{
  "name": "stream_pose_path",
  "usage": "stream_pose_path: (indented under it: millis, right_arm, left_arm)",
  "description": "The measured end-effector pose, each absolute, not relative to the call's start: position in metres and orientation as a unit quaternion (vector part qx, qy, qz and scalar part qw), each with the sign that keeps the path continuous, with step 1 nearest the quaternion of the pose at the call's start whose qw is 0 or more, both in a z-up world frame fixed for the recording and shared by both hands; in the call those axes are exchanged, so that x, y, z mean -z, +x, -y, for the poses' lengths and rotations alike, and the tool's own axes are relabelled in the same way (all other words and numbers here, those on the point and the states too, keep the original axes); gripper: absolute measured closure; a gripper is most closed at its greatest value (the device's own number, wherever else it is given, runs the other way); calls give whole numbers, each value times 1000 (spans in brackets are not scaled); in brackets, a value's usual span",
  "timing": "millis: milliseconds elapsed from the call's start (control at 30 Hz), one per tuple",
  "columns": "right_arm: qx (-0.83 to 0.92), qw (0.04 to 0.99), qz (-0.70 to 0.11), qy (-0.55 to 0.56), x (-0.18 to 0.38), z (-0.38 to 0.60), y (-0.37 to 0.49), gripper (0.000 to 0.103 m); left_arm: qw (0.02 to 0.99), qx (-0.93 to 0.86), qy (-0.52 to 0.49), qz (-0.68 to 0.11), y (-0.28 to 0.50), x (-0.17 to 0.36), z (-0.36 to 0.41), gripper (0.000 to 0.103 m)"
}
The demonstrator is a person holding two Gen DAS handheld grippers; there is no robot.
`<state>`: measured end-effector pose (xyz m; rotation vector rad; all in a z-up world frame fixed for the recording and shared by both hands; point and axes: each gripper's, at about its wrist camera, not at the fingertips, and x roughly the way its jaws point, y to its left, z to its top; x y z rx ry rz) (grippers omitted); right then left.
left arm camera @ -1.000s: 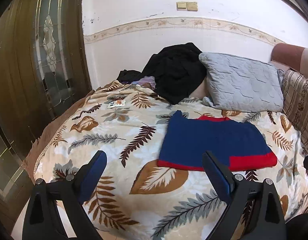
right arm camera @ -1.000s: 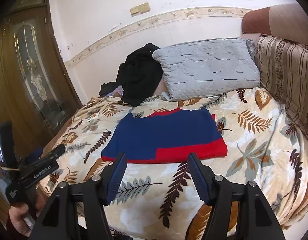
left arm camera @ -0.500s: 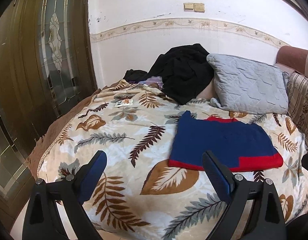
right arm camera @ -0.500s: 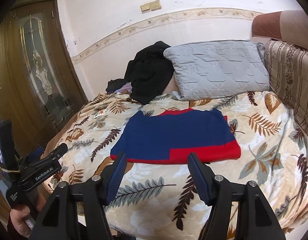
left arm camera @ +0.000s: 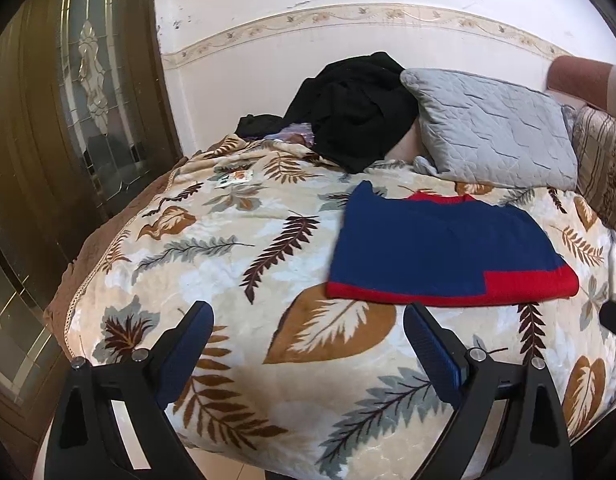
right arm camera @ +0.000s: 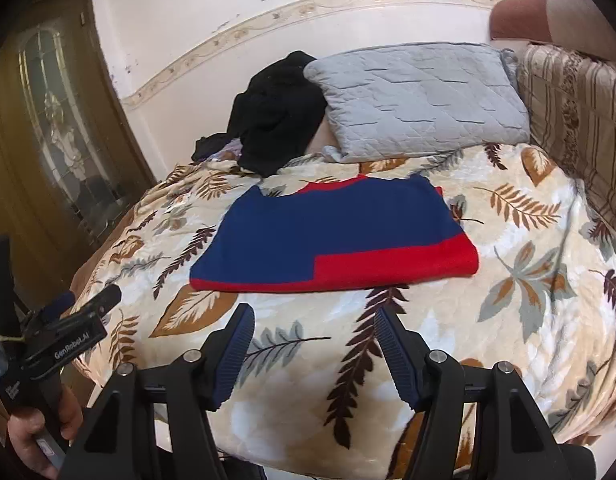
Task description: Fold small clothes
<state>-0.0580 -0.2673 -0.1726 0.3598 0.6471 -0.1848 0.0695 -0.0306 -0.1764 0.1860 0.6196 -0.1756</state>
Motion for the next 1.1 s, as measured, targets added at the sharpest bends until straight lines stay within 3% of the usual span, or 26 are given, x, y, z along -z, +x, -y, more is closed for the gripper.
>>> stream_pose_path:
  millis: [567,1100]
  right_arm:
    - [114,919,-322,197,187,311,-32,36]
    - [77,893,-366,251,246,364,76,37]
  left_arm:
    - [932,97,112,-332,107,198,72,7]
    - [883,85,64,-457,186,257,81,7]
